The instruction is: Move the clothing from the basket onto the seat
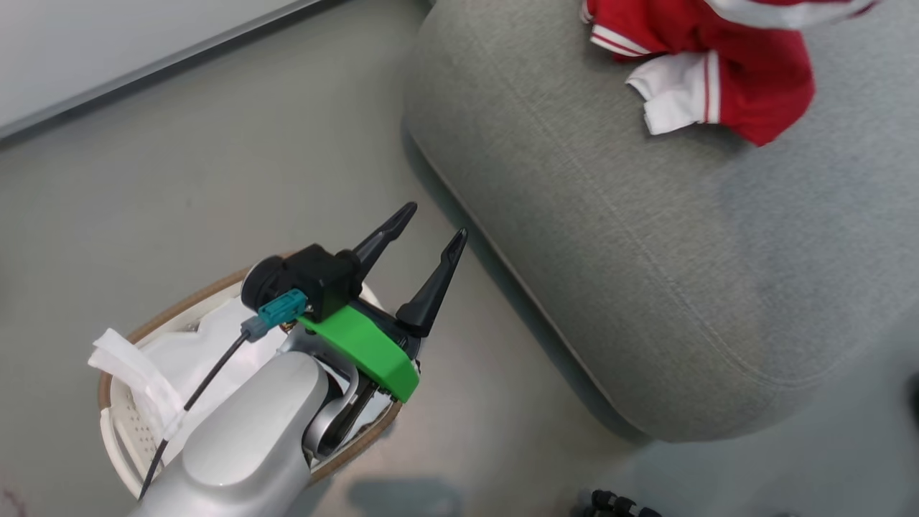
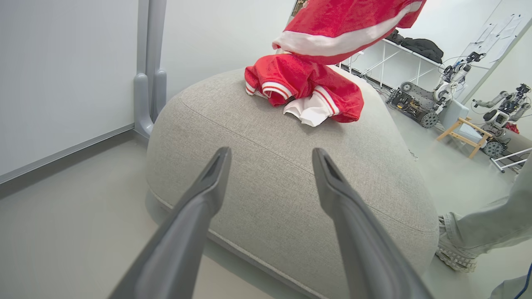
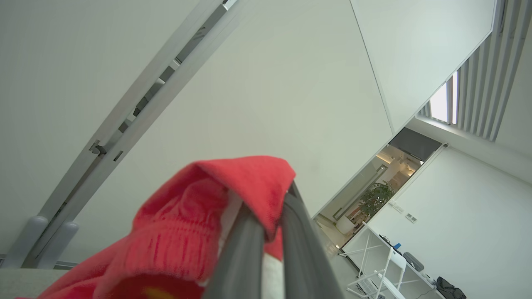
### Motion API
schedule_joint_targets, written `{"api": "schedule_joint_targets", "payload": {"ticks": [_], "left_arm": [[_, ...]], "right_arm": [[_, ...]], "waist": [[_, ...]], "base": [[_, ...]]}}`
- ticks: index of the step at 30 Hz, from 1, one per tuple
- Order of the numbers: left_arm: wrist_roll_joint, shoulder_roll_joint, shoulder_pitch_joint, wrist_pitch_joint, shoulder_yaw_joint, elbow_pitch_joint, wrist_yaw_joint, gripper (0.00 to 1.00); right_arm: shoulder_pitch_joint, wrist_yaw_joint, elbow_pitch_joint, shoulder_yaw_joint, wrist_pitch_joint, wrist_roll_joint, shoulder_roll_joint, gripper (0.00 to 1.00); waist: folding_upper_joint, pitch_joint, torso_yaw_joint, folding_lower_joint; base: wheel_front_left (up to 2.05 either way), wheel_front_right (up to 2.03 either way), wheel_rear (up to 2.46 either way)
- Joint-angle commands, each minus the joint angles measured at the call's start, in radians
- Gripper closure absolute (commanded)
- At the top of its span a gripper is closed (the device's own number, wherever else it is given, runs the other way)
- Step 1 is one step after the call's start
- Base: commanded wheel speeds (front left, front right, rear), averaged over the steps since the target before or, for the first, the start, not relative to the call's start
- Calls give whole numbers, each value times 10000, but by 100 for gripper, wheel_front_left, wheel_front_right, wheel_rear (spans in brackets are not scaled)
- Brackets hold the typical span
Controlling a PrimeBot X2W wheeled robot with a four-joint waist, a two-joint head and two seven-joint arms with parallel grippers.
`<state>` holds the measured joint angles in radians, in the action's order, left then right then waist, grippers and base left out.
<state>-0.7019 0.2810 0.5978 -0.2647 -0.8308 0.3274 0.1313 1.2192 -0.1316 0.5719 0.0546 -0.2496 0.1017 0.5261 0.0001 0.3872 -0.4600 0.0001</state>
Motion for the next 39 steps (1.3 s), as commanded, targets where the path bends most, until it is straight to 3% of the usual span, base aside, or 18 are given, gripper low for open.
{"api": "schedule_joint_targets", "payload": {"ticks": [1,10,18,20,21,22,33,39], "left_arm": [[-16,144,266,7,-26,-26,-12,0],[-78,515,784,7,-160,-66,-12,0],[-140,690,572,7,-96,-44,-12,0],[-166,683,488,7,-73,13,-12,0],[-186,659,460,7,-65,43,-12,0],[-189,626,443,7,-37,80,-12,0],[-233,237,-172,7,324,495,-12,0],[2,-126,-695,9,948,675,-12,0]], "right_arm": [[64,18,271,-234,4,78,-30,100],[-1129,18,2078,-2135,-103,829,-655,100],[-2401,18,2967,-4042,-157,1424,-1587,100],[-2791,17,2836,-4401,-160,1559,-1877,60],[-3011,17,2744,-4527,-161,1622,-1987,46],[-3252,18,2564,-4692,-163,1623,-2135,0],[-5414,17,935,-4747,-165,1525,-3146,0],[-6633,17,-156,-4052,-166,899,-3430,0]], "waist": [[-1,982,923,-1],[-1,2187,1827,-1],[-1,2399,1933,-1],[-1,2300,1867,-1],[-1,2248,1839,-1],[-1,2156,1792,-1],[-1,796,1414,-1],[-1,-86,1597,-1]], "base": [[0,0,0],[0,0,0],[0,0,0],[0,0,0],[0,0,0],[0,0,0],[0,0,0],[0,0,0]]}}
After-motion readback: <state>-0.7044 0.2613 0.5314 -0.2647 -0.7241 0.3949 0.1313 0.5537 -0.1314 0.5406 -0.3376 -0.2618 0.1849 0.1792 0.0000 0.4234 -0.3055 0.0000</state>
